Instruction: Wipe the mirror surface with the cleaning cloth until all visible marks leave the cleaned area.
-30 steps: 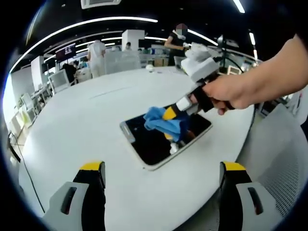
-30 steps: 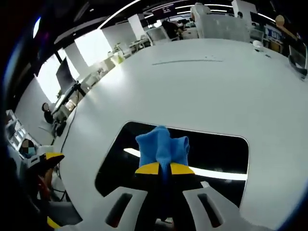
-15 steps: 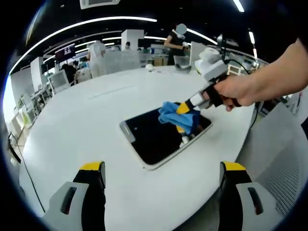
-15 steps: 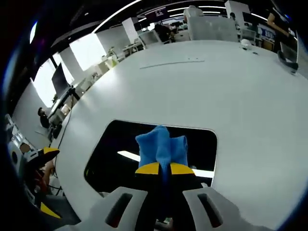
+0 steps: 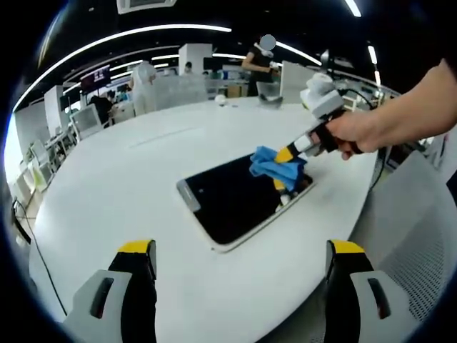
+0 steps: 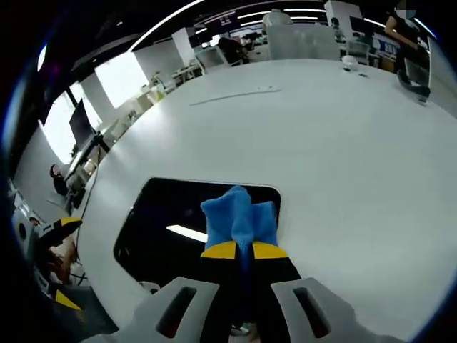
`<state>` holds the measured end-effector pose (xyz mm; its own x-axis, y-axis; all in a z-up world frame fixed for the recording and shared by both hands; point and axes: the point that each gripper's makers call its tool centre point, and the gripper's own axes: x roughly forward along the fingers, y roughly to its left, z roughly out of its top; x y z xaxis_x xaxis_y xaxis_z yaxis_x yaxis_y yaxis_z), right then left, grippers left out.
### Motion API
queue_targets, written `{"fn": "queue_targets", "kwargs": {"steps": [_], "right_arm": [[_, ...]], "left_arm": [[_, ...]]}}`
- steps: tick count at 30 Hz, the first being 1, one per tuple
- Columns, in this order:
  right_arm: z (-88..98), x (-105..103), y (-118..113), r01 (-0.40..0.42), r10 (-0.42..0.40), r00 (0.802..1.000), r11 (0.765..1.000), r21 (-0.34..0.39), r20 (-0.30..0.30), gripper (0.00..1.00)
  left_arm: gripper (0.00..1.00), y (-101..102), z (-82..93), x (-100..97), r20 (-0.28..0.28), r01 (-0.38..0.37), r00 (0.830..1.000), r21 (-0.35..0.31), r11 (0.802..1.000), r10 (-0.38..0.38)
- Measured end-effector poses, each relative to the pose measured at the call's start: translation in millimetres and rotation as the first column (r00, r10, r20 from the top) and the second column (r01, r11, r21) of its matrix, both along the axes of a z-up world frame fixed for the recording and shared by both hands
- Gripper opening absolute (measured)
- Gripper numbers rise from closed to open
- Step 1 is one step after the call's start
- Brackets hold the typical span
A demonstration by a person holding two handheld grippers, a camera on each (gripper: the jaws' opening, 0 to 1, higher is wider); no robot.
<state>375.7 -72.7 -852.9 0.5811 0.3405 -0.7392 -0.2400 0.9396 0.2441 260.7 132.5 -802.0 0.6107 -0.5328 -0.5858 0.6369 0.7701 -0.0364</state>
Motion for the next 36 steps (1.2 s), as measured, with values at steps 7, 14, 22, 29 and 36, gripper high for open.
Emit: {"fn": "queue_targets", "kwargs": {"steps": [7,14,22,29,36], "right_arm": [[0.6,-2,-9,0.018,-0.018,1.000,1.000,-0.006,-0.005,0.00],[-0.9,-5,-21,0.056,-0.056,0.998,0.998,0.001,-0.017,0.00],[-0.7,-4,-19,0.015,-0.015,1.000,0.998,-0.068,-0.006,0.00],[-0.3,-5,-20,0.020,-0.020,1.000,0.998,-0.067,-0.007,0.00],[-1.0,-5,-20,0.021,-0.021,1.000,0.997,-0.070,-0.011,0.00]], "left_arm": [[0.99,0,0.9,0.1,0.002,-0.001,1.000,-0.002,1.000,0.001],[0.99,0,1.6,0.4,0.006,-0.002,1.000,-0.004,1.000,0.002],[0.99,0,2.0,0.8,0.008,-0.002,1.000,-0.006,1.000,0.002],[0.99,1,2.4,1.3,0.010,-0.007,1.000,-0.008,1.000,0.008],[0.99,2,2.8,1.9,0.013,-0.013,1.000,-0.011,1.000,0.013]]}}
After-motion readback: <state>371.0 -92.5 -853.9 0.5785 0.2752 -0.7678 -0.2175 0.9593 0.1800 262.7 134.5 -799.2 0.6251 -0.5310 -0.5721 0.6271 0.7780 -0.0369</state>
